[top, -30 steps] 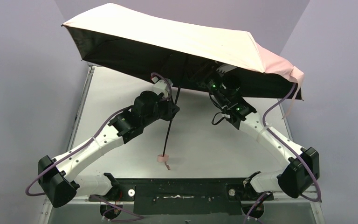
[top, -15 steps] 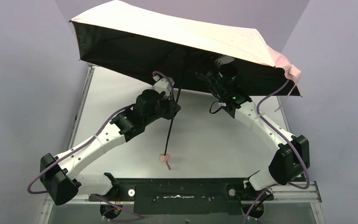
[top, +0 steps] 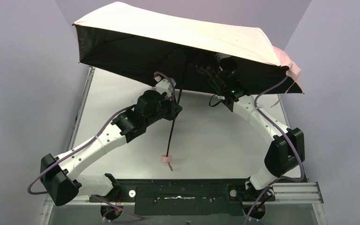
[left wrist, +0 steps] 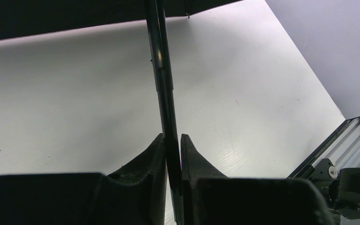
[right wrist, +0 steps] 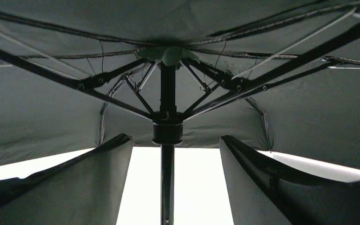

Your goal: Put away the umbrella

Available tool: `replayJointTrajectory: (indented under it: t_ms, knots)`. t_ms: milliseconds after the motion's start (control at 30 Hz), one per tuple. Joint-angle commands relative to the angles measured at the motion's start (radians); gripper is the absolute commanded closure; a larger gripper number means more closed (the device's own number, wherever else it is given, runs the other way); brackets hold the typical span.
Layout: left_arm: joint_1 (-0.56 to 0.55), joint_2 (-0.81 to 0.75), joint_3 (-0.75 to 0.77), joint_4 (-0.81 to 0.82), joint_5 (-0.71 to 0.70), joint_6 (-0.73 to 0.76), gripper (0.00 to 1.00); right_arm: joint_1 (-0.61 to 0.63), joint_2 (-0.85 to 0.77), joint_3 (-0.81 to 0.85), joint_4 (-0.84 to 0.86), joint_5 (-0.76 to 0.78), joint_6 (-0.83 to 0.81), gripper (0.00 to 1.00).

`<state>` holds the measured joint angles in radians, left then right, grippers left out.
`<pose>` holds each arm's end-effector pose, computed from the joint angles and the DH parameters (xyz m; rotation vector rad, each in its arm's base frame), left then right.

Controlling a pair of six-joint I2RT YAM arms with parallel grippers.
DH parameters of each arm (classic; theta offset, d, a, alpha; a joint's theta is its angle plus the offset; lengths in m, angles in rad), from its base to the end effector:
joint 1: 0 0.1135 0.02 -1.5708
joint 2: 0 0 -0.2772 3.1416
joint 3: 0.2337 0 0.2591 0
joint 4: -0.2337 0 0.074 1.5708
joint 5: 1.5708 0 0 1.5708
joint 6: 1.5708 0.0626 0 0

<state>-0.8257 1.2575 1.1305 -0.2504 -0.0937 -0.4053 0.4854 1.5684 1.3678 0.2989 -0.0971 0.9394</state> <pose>0.2205 -0.2304 0.3546 0.3578 1.9843 -0.7133 0.3633 0.1985 0.4127 0.2757 1.5735 1.2092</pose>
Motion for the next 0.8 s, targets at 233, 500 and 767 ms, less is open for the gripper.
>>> replayJointTrajectory:
  t_ms: [233,500,767]
  knots:
    - [-0.027,-0.026,0.009,-0.035,0.087,0.082,1.00,-0.039,0.065,0.104,0.078,-0.041,0.036,0.39]
    - [-0.027,-0.033,-0.001,-0.034,0.091,0.085,1.00,-0.052,0.095,0.131,0.086,-0.054,0.042,0.46]
    - [-0.028,-0.038,-0.004,-0.039,0.085,0.083,1.00,-0.066,0.107,0.147,0.082,-0.073,0.034,0.77]
